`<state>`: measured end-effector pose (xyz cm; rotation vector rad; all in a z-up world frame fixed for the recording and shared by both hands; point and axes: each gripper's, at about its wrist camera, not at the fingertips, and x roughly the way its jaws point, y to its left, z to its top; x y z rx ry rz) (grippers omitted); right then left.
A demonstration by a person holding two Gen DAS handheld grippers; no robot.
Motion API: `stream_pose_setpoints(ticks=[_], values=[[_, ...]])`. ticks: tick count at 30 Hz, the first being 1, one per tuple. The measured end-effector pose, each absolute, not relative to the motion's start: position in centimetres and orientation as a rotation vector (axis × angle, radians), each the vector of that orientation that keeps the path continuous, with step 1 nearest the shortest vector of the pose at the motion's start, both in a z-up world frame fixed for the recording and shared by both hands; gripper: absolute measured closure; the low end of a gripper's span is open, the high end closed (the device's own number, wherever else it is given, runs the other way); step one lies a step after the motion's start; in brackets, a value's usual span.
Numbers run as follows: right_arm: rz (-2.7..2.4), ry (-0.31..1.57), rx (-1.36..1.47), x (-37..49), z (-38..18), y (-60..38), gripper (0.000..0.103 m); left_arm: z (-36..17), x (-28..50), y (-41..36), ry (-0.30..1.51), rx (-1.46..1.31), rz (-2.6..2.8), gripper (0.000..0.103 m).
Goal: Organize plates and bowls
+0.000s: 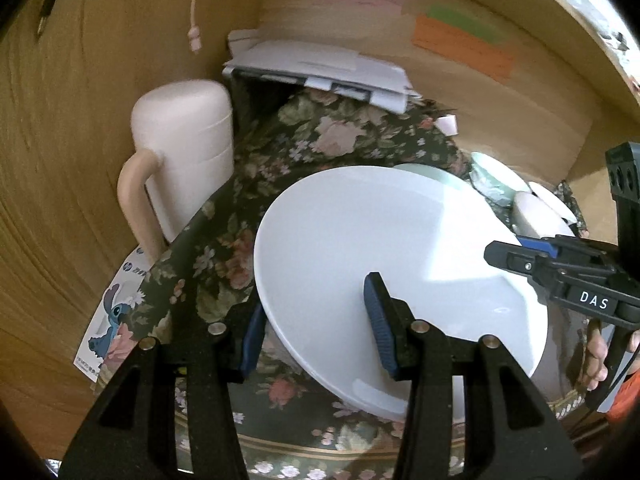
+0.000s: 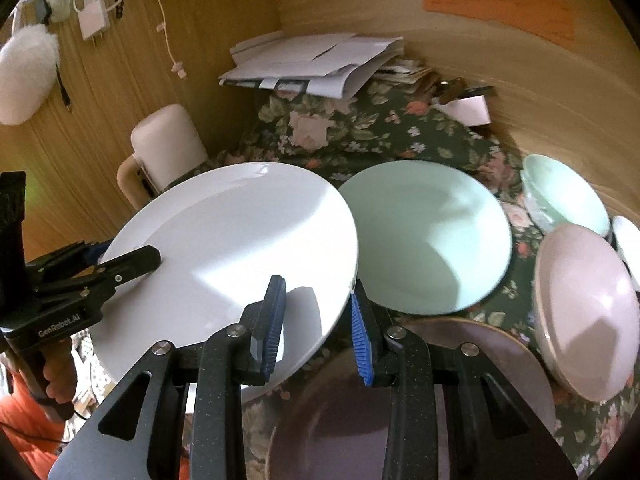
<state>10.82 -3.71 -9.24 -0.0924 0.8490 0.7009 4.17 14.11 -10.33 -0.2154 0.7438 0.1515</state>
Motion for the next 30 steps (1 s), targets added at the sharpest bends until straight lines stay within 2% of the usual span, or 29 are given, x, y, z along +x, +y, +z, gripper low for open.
stream_pose_setpoints(ticks=[30], values=[[0.536,0.764,0.024,5.7,-8.3,-13.8,0.075,-8.1,3.9,5.1,0.72,-0.122,-0.032,0.056]])
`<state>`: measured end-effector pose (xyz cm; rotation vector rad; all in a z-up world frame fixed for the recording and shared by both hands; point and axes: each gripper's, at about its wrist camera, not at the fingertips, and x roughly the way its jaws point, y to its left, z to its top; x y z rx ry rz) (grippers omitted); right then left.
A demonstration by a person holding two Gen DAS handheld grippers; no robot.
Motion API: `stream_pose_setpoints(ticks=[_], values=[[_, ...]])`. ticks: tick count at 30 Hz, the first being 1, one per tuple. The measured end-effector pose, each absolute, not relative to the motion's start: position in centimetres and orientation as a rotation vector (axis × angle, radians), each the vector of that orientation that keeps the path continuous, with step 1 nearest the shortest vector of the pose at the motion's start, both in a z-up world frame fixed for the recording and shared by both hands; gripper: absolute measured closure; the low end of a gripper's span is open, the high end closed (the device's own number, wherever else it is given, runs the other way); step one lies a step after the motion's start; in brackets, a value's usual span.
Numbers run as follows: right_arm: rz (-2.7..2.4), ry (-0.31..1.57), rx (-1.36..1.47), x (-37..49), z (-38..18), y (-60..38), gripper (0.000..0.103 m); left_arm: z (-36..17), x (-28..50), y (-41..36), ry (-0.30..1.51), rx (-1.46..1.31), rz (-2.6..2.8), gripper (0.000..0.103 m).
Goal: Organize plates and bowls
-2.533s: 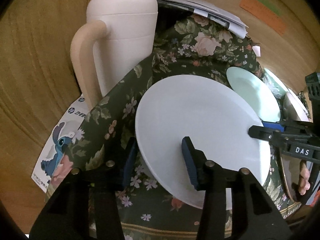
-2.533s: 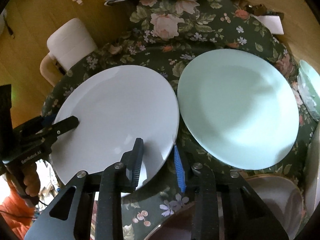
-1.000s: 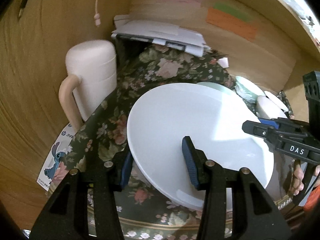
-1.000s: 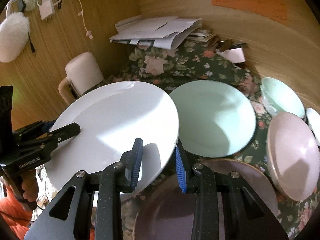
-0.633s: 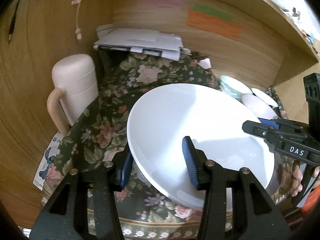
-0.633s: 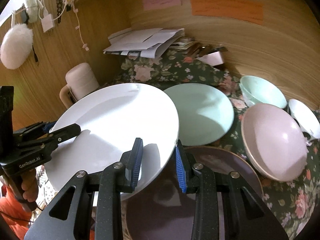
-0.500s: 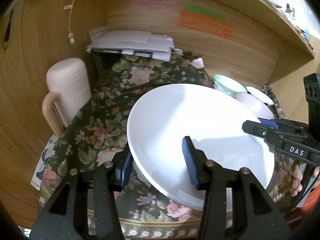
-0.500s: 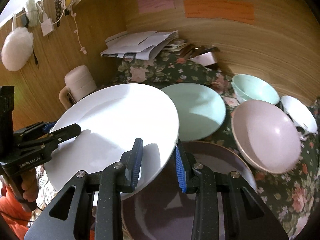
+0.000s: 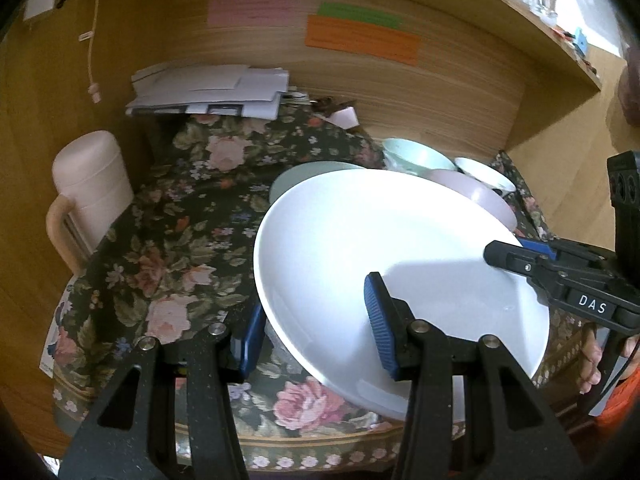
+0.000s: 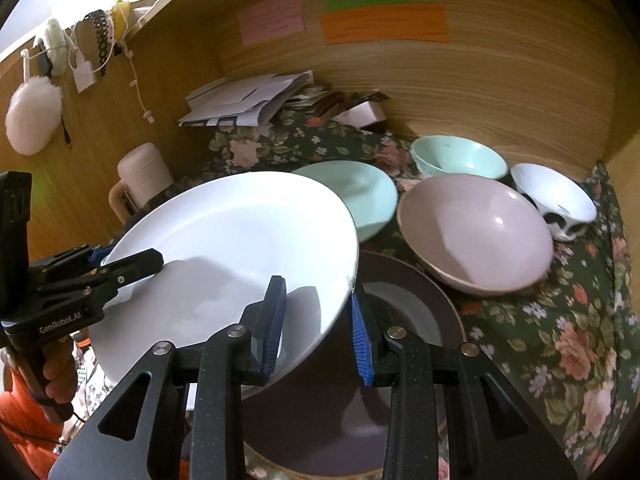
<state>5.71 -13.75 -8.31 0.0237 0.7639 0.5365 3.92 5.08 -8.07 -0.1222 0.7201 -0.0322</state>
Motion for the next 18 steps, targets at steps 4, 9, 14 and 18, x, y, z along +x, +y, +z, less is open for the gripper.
stream_pose_setpoints(ticks=[4,9,14,18], values=[[0.513,0.765,0.036,5.2,-8.6,-14.8,0.075,-8.2,4.0,3.9,0.729,-0.108,-0.057,0.056],[0.486,0.775,0.061,4.7,-9.2,-16.2,0.075,-8.5,4.1,2.6,0.74,-0.094,-0.083,0.057],[0.464,0.789,0.075,4.3,-10.0,-17.3,0.075,-9.1,4.4,1.5,0.759,-0.09,-0.105,0.057],[0.448,0.807,0.089,4.3,-10.7,-18.1,0.075,-9.7,4.7,0.7,0.773,-0.085,-0.119,0.057]])
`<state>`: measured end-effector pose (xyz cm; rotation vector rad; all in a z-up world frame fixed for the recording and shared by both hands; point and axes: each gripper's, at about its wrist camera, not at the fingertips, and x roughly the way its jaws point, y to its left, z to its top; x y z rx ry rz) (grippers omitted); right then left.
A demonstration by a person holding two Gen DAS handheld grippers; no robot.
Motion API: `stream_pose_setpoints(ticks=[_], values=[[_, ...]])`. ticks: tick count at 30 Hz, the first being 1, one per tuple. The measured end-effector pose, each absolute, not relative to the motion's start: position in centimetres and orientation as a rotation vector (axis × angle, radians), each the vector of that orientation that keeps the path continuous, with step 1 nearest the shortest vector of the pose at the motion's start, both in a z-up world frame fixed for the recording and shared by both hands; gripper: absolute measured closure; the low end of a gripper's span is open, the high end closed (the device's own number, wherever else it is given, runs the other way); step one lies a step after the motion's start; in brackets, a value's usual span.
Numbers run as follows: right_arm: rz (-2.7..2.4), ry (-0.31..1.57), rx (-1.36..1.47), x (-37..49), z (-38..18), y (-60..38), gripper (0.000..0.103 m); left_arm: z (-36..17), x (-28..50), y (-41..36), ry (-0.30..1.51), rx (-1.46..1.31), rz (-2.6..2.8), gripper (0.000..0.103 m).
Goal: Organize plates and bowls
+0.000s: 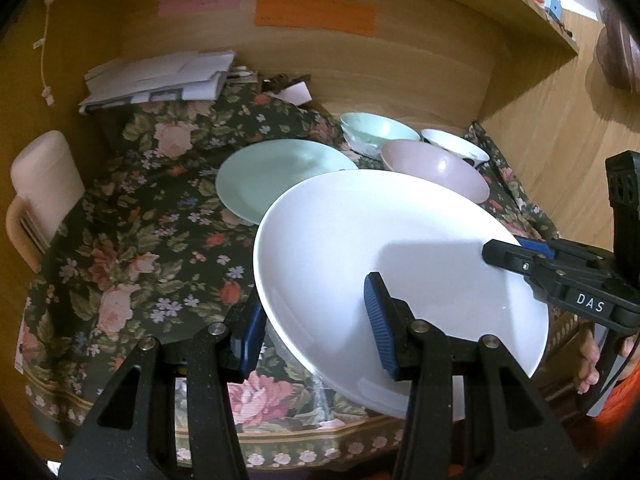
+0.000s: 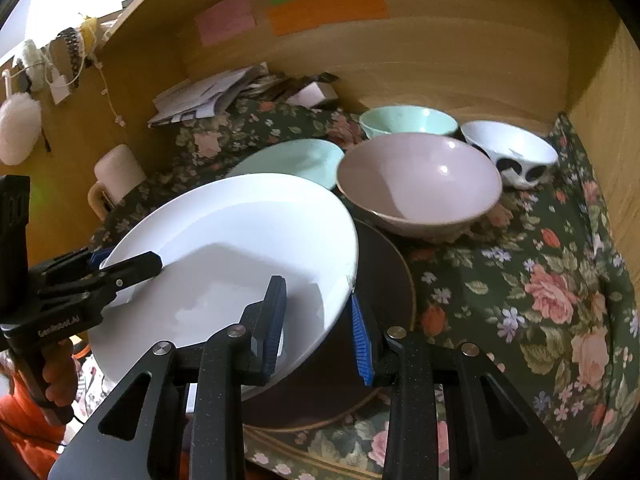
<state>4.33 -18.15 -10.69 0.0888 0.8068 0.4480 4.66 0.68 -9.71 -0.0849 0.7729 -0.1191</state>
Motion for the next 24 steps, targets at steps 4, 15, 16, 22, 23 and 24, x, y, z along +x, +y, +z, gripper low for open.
stream_pose_setpoints(ticks=[4,15,16,22,23,24], values=[[0.436,0.825,0.1,4.4,-11.4,-18.6,0.075,-10.3,5.0,0.0,0.793,-0.085,-0.13,0.057],[0.431,0.874,0.115,4.9,-13.1,-18.8,0.075,-11.9,5.8,-0.4,0.843,-0.088,-0.132,0.057],[0.431,0.878,0.119,5.0,-13.2,-18.9,0.075,-12.0,5.9,-0.5,0.846,-0.087,-0.133,0.057],[0.431,0.894,0.125,5.4,-13.8,-18.9,0.075,-12.6,6.4,-0.5,0.862,-0.086,-0.135,0.056],[0.432,0.898,0.123,5.5,-13.9,-18.8,0.075,-12.7,6.4,-0.5,0.865,-0.088,-0.134,0.056],[0.434,0.9,0.121,5.6,-13.9,-18.8,0.075,-12.8,6.6,-0.5,0.869,-0.091,-0.132,0.057]])
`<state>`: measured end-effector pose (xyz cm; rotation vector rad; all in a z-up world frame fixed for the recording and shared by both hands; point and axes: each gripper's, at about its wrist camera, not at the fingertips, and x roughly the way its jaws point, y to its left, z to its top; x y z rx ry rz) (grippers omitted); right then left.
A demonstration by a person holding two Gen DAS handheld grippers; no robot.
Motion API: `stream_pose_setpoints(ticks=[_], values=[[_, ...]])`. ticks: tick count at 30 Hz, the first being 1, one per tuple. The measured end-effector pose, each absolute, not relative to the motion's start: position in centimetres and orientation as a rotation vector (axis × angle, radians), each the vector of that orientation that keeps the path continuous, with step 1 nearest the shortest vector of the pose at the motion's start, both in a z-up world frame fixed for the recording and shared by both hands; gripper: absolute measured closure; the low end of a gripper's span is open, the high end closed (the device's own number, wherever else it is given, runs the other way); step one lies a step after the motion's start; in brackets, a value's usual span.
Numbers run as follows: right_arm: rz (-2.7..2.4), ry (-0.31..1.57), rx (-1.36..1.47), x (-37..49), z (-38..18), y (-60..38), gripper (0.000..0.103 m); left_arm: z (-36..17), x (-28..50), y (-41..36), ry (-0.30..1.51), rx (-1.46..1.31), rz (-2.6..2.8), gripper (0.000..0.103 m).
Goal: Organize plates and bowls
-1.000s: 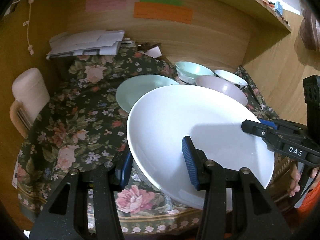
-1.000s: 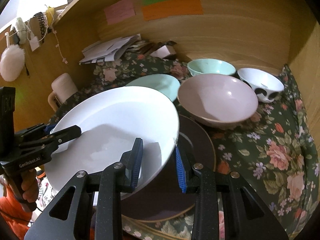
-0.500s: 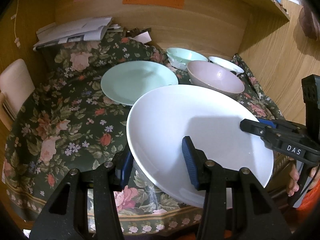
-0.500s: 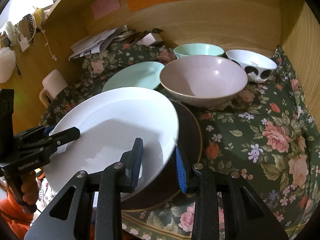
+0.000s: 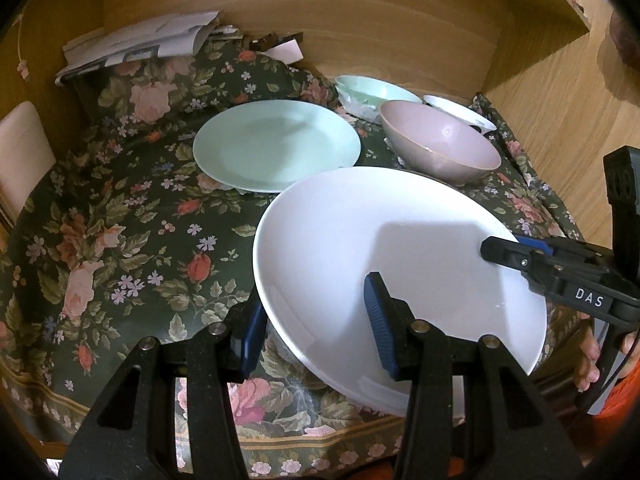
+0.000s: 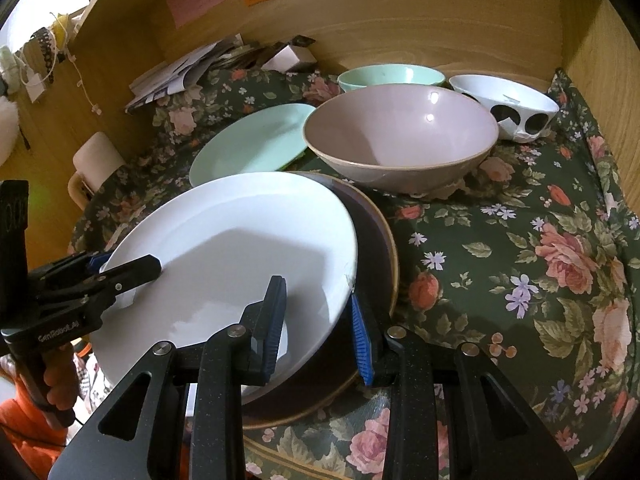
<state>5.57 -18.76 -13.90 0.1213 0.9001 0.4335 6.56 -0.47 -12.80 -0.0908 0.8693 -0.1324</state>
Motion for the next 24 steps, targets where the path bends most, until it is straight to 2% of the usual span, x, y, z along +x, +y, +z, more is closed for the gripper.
stream_pose_setpoints(ticks=[24], values=[[0.43,0.922,0.099,5.6,-13.3,-19.8,0.076,-13.8,7.7,-1.2,0.882,-0.027,-0.125,0.057]])
